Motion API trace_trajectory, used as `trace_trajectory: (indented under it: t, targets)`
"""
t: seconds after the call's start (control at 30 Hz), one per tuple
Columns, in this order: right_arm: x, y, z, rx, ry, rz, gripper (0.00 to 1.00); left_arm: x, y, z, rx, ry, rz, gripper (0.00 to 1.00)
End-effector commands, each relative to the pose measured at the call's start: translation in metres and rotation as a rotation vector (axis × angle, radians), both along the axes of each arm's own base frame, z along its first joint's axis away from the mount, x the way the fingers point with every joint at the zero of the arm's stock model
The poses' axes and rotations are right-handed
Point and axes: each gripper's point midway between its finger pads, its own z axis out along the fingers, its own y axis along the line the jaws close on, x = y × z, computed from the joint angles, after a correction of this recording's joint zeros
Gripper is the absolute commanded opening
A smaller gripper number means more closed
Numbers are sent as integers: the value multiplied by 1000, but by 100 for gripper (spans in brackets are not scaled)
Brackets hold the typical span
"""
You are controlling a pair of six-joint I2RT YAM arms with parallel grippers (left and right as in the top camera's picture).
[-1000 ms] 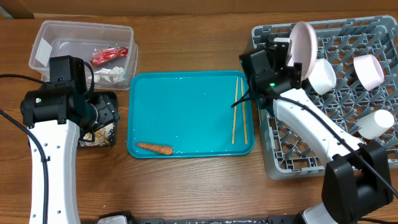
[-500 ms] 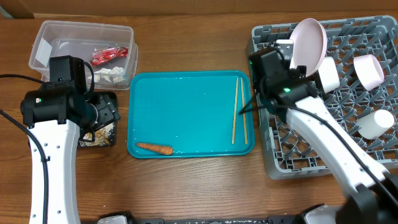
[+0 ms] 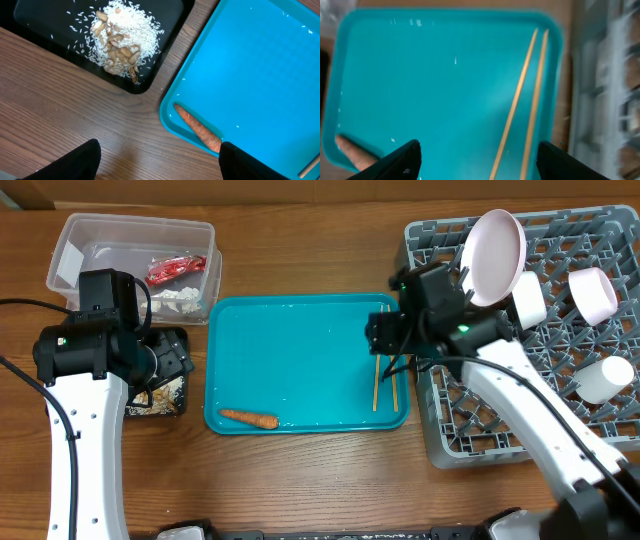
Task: Sort waste into correct bins and load items into the dishwasher
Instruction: 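Reach the right gripper to the wooden chopsticks on the teal tray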
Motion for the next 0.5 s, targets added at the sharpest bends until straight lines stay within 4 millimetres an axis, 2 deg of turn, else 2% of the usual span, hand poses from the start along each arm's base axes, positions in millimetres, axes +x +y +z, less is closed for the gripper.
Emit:
trace_trajectory:
  t: [0.0,0.13,0.23,0.33,0.47]
  targets:
    - [-4,7,-32,6,114,-37,75,-1,-2,1,-14,-11,10,78]
    - [-8,8,-70,-18,226,-90,71,-1,-2,1,-14,-11,10,79]
    - [-14,10,-90,-45,282,-98,70,-1,-2,1,-14,-11,10,79]
    - [-16,8,-105,-89,303,-106,69,-1,-2,1,-14,-12,10,79]
    - [-16,5,-114,-137,303,-126,69,-1,-2,1,-13,-12,10,79]
